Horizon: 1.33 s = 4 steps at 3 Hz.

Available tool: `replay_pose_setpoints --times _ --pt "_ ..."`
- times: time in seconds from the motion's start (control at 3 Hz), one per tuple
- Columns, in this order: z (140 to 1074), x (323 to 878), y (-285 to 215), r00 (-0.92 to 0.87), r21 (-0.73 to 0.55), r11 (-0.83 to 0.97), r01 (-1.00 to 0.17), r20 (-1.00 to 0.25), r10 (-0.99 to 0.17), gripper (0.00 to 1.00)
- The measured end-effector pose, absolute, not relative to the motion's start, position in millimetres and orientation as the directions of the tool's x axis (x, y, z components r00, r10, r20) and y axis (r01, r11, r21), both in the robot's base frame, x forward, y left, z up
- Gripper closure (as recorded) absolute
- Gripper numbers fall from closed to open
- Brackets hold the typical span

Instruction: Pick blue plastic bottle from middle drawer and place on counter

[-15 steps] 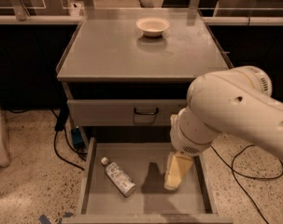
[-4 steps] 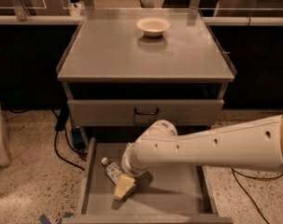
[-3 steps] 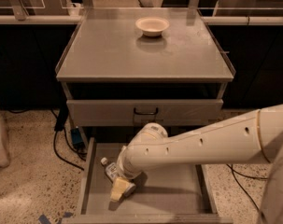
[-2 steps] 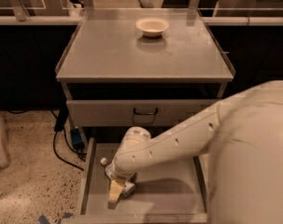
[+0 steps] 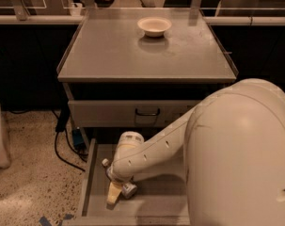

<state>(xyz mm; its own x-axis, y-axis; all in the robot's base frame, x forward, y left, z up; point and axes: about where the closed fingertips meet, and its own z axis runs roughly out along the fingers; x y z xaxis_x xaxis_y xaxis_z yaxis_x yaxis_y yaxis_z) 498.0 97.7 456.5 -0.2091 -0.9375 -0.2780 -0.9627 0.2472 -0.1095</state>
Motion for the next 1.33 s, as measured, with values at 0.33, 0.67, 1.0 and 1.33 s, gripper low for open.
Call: replay_pose_setpoints --times 0.33,0.67,1.0,1.33 --pt "457 499 96 -0.214 -0.112 0.254 -0.961 -0.280 -0.936 0.00" --pt "453 504 81 -0.259 -0.131 0.309 -0.942 -0.303 -0.917 0.00" --pt "437 510 87 -0.260 -0.128 0.312 -0.941 -0.316 -0.912 0.00" --pt "387 503 118 -0.216 -0.068 0.249 -0.966 -0.313 -0.925 0.00"
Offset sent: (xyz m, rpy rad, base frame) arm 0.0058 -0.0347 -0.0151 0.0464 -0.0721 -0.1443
